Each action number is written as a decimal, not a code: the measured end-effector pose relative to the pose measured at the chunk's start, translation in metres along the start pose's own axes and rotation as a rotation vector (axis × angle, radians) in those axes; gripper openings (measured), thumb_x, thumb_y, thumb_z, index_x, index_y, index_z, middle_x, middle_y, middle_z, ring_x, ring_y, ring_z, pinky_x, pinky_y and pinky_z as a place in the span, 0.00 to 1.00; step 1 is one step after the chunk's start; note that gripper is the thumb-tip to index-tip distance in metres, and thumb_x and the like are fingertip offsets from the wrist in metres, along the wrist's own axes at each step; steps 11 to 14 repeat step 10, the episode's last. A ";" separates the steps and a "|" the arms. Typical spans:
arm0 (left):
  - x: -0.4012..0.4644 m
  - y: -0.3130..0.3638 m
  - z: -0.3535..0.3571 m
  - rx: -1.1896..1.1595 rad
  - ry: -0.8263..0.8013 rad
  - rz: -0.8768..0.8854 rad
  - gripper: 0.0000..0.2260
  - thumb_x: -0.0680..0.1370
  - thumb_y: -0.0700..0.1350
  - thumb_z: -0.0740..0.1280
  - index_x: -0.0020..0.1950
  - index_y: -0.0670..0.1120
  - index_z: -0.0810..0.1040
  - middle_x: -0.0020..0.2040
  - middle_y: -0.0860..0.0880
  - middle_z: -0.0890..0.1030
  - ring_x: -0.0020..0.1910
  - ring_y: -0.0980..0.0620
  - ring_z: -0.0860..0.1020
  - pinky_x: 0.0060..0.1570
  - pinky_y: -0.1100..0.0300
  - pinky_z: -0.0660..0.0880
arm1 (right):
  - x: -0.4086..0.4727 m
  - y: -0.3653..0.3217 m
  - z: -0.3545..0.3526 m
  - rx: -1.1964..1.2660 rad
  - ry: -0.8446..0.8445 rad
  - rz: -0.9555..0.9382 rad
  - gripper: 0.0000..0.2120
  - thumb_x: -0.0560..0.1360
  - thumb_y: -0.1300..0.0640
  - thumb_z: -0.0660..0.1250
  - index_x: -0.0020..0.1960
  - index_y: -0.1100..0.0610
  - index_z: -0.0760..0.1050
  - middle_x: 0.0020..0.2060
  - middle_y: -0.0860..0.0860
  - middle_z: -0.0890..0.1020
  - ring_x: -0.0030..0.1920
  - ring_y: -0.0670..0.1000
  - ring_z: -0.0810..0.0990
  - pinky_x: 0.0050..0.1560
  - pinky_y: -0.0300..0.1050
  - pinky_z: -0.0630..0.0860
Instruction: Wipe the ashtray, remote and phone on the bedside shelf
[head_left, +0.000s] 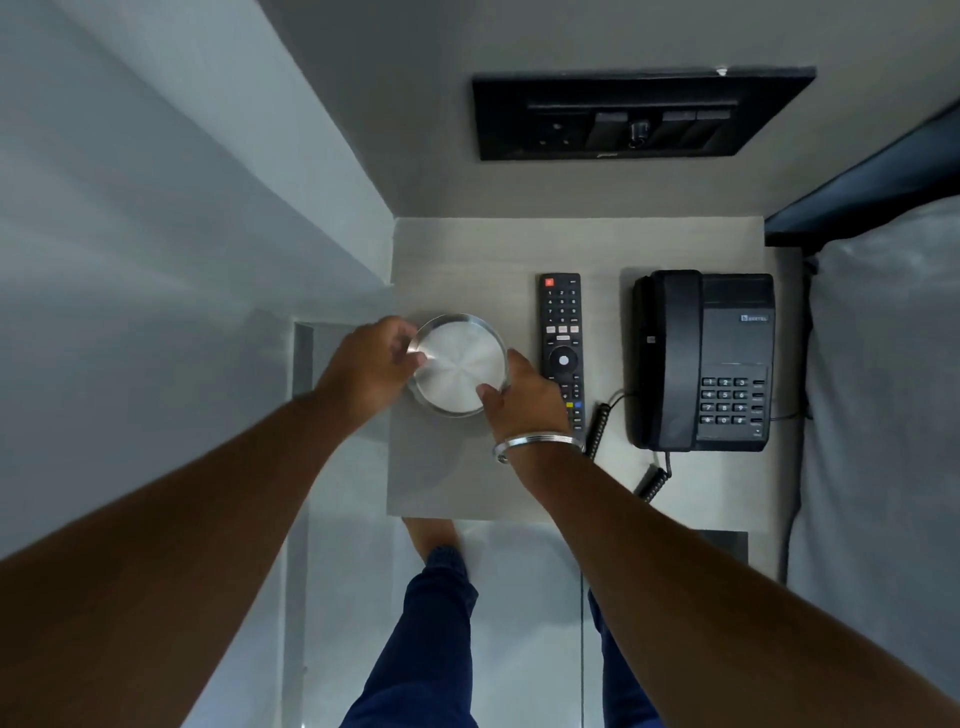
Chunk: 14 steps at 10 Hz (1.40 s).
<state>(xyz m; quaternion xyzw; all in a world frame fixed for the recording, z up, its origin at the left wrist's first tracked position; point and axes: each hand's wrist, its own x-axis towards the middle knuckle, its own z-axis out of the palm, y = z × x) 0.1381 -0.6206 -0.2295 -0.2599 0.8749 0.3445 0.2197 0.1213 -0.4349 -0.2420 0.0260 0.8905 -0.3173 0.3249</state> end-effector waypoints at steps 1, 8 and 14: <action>-0.005 -0.008 0.006 -0.085 0.005 -0.033 0.11 0.75 0.44 0.72 0.56 0.51 0.77 0.49 0.48 0.82 0.46 0.48 0.81 0.44 0.47 0.82 | -0.001 -0.002 0.008 0.021 0.022 0.003 0.22 0.73 0.56 0.68 0.66 0.57 0.71 0.53 0.61 0.83 0.53 0.62 0.81 0.51 0.50 0.78; 0.004 0.028 0.022 0.200 0.137 -0.039 0.18 0.79 0.51 0.68 0.65 0.46 0.72 0.59 0.40 0.77 0.55 0.39 0.79 0.52 0.46 0.79 | 0.006 0.043 -0.007 -0.149 0.200 0.236 0.38 0.67 0.49 0.73 0.71 0.55 0.62 0.58 0.60 0.71 0.51 0.63 0.79 0.51 0.53 0.78; 0.000 0.032 0.019 0.254 0.160 -0.055 0.32 0.71 0.62 0.72 0.69 0.48 0.69 0.63 0.41 0.75 0.61 0.38 0.75 0.54 0.44 0.78 | -0.002 0.044 -0.014 -0.171 0.212 0.215 0.44 0.67 0.47 0.73 0.75 0.56 0.55 0.61 0.62 0.69 0.55 0.65 0.76 0.54 0.55 0.77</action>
